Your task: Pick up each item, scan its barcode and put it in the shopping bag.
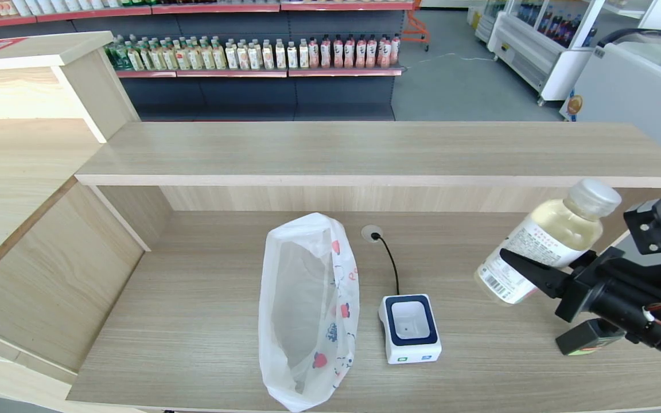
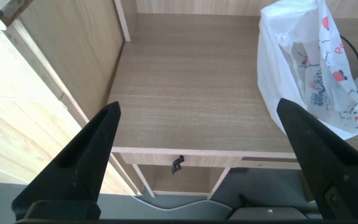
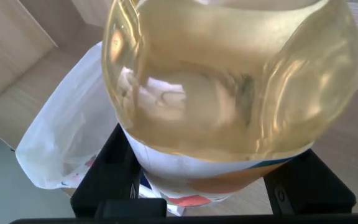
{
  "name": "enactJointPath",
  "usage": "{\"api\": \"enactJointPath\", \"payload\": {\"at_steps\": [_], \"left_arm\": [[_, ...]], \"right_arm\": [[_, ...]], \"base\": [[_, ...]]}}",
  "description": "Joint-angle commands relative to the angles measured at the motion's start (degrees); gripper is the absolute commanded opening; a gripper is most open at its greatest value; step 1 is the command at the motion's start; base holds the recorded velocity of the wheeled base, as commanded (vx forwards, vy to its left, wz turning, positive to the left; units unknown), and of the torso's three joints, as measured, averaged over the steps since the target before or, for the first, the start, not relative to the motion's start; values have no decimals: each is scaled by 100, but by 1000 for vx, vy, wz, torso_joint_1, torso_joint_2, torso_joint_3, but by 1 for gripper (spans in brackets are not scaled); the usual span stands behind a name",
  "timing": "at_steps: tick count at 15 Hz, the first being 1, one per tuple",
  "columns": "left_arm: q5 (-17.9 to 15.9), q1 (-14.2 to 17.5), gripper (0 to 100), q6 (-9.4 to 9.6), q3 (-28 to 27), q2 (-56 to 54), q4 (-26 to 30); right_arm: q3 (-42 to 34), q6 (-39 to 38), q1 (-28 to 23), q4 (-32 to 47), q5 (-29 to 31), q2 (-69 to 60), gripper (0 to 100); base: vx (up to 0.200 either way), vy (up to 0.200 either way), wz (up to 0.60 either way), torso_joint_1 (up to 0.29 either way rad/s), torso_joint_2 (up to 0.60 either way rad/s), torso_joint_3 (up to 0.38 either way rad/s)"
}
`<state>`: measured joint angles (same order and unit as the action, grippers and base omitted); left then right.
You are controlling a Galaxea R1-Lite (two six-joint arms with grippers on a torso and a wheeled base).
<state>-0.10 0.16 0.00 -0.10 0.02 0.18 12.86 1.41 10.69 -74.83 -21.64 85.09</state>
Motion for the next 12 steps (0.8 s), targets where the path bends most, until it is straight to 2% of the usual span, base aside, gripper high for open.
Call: {"api": "enactJointPath", "payload": {"at_steps": [1, 5, 11, 12], "left_arm": [[1, 2, 100, 0, 1, -2, -1], [1, 2, 100, 0, 1, -2, -1], [1, 2, 100, -18, 1, -2, -1], [1, 2, 100, -35, 1, -2, -1]], "right_arm": [[-135, -36, 65, 29, -7, -458, 0], [-117, -36, 153, 82, 2, -397, 0], [-91, -62, 302, 610, 19, -370, 0], [-64, -62, 320, 610, 19, -344, 0]], "base": [[0, 0, 0, 0, 0, 0], [0, 0, 0, 0, 0, 0], [0, 0, 0, 0, 0, 0], [0, 200, 0, -2, 2, -2]]}}
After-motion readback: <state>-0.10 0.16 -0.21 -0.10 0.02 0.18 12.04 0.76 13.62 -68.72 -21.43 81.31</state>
